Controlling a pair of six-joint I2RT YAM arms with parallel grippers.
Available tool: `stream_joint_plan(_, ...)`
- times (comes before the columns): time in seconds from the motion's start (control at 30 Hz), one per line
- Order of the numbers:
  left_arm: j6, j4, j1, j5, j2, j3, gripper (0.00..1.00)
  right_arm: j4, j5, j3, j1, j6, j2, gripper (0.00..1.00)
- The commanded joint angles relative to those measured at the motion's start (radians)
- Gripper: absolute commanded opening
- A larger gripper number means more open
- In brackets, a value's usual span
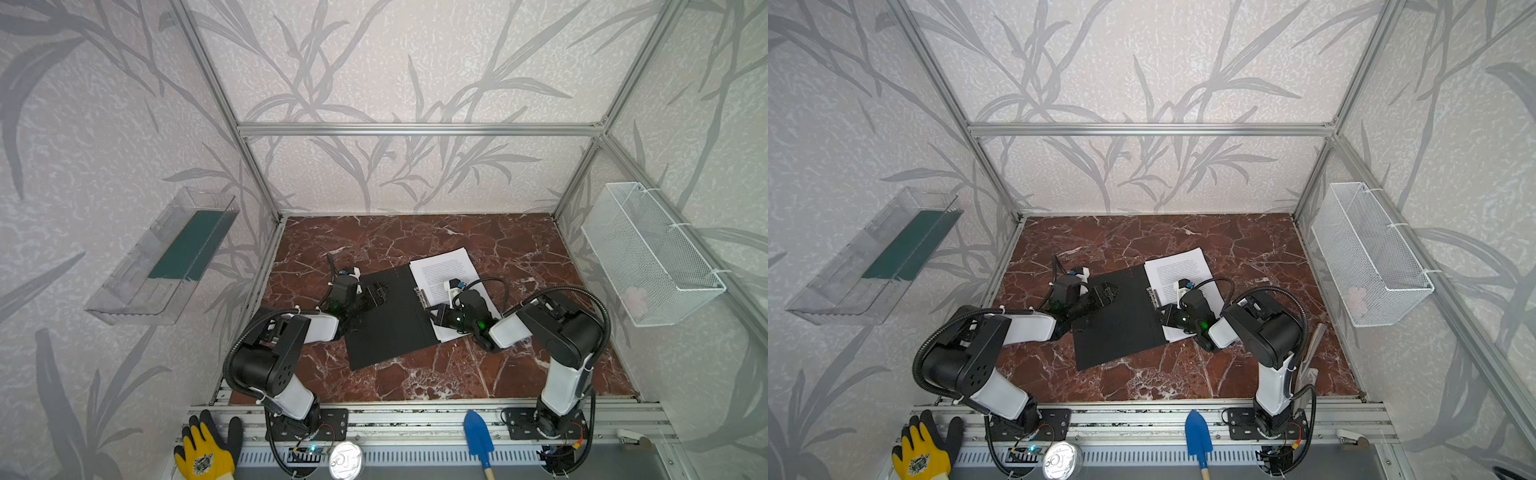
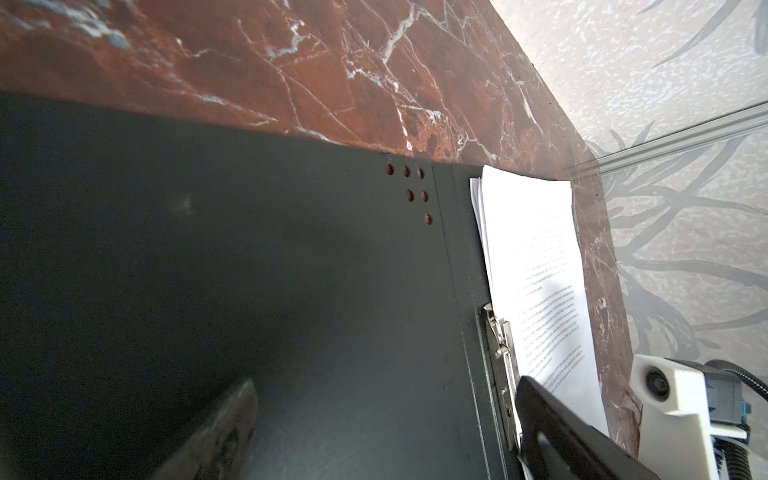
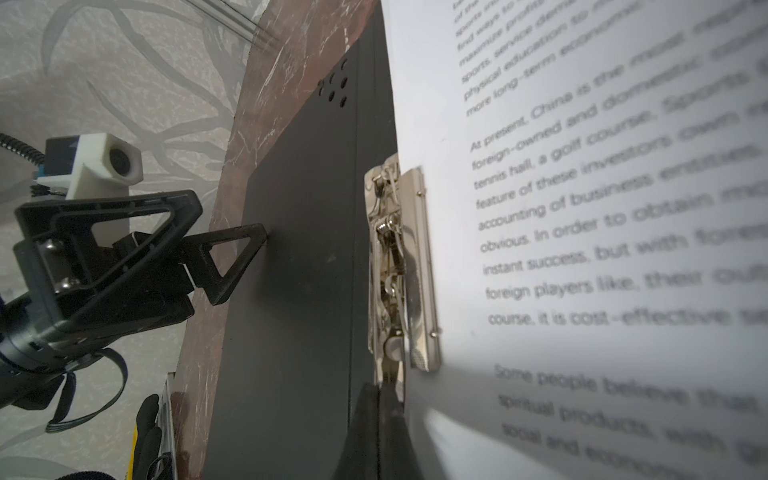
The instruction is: Put the files into the folder
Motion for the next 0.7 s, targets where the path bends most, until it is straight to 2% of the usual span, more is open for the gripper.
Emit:
stream_joint_plan(0.0,-0.035,-0.286,0.003,-0.017,0.091,-0.070,0.99,-0.188,-0.045,-0.022,0.025,-0.032,0.005,0.09)
stream_joint_plan(0.13,-0.044,-0.249,0.003,0.005,0.114,-0.075,0.99,-0.191,-0.047,-0.018,0.025,-0.027,0.008,0.17)
stream_joint_plan(0.33,-0.052,-0.229,0.003,0.021,0.133,-0.070,0.99,-0.201,-0.040,-0.016,0.025,-0.016,-0.004,0.21)
stream_joint_plan(0.43,-0.050,-0.234,0.003,0.018,0.126,-0.070,0.99,-0.196,-0.057,-0.017,0.026,-0.014,-0.020,0.26)
stream_joint_plan(0.67,-0.034,-0.260,0.005,0.063,0.097,-0.029,0.99,-0.271,-0.083,-0.006,0.028,-0.053,-0.167,0.43)
